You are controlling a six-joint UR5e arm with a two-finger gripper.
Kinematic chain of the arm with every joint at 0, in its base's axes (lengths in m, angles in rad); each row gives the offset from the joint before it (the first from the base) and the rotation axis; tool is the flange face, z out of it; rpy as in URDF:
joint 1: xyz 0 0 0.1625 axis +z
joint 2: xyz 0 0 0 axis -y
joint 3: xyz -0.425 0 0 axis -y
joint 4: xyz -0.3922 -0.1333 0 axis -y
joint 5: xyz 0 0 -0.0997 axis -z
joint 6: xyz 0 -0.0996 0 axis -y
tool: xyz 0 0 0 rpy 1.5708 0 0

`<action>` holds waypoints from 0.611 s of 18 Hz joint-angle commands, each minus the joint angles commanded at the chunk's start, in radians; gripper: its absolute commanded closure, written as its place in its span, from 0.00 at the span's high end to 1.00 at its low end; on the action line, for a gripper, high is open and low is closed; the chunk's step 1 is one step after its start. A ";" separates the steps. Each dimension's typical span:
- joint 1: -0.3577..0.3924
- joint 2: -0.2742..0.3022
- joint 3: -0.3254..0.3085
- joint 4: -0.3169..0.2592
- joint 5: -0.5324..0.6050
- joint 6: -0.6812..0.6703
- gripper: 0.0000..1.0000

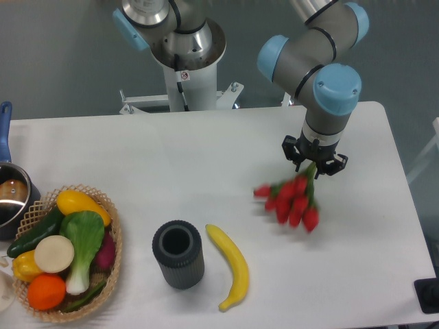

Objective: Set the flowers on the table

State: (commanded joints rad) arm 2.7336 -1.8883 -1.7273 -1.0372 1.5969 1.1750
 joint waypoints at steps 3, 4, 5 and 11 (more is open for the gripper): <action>0.015 0.000 -0.011 0.048 0.002 -0.008 1.00; 0.029 0.003 -0.012 0.058 -0.005 -0.002 1.00; 0.037 0.005 -0.012 0.077 -0.006 0.002 1.00; 0.057 0.005 -0.014 0.118 -0.021 0.002 1.00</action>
State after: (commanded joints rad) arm 2.7903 -1.8837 -1.7411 -0.9189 1.5754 1.1766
